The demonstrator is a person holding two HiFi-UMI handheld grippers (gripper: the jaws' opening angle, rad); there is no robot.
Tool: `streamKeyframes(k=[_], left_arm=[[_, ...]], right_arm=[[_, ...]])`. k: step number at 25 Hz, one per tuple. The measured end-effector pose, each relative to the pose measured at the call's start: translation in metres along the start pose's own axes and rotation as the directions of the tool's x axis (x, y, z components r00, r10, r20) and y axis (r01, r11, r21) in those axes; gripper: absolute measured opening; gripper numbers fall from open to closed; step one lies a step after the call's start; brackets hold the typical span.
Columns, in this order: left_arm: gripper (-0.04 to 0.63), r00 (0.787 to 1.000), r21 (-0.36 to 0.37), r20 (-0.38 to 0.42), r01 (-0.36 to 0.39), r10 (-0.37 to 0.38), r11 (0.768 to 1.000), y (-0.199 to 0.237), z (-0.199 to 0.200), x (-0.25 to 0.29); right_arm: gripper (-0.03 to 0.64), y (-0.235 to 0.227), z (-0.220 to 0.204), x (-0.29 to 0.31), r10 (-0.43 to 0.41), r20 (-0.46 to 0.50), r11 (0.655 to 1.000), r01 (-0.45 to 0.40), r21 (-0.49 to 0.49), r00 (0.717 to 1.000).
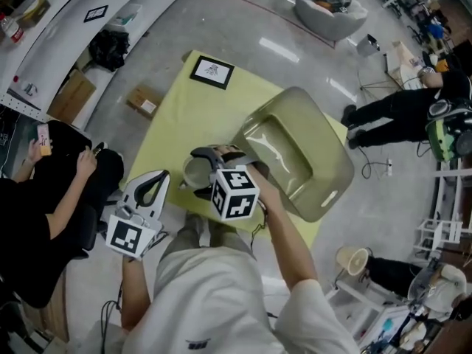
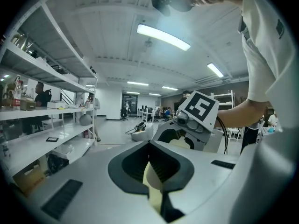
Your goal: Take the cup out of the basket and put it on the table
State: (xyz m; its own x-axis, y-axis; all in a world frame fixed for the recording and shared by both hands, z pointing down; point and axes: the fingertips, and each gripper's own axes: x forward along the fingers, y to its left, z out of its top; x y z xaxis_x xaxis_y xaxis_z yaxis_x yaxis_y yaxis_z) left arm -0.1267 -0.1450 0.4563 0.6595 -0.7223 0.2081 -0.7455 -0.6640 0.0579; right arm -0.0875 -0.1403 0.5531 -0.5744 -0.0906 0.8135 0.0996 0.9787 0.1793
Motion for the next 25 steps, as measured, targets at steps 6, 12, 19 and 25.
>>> streamKeyframes(k=[6, 12, 19, 25], left_arm=[[0.0, 1.0, -0.015, -0.021, -0.009, 0.009, 1.0, -0.008, -0.015, -0.001], [0.0, 0.999, -0.024, -0.049, -0.009, 0.007, 1.0, -0.016, -0.029, -0.002], [0.0, 0.997, -0.03, -0.082, 0.0, -0.002, 1.0, -0.014, -0.042, 0.001], [0.0, 0.995, -0.032, -0.098, 0.023, -0.026, 0.999, -0.017, -0.051, 0.007]], right_arm=[[0.414, 0.012, -0.015, 0.023, 0.046, -0.01, 0.999, -0.046, 0.011, 0.999], [0.414, 0.022, -0.039, 0.051, 0.081, -0.028, 0.996, -0.079, 0.043, 0.996], [0.414, 0.023, -0.062, 0.08, 0.1, -0.048, 0.992, -0.096, 0.078, 0.994], [0.414, 0.024, -0.07, 0.093, 0.094, -0.043, 0.991, -0.09, 0.097, 0.995]])
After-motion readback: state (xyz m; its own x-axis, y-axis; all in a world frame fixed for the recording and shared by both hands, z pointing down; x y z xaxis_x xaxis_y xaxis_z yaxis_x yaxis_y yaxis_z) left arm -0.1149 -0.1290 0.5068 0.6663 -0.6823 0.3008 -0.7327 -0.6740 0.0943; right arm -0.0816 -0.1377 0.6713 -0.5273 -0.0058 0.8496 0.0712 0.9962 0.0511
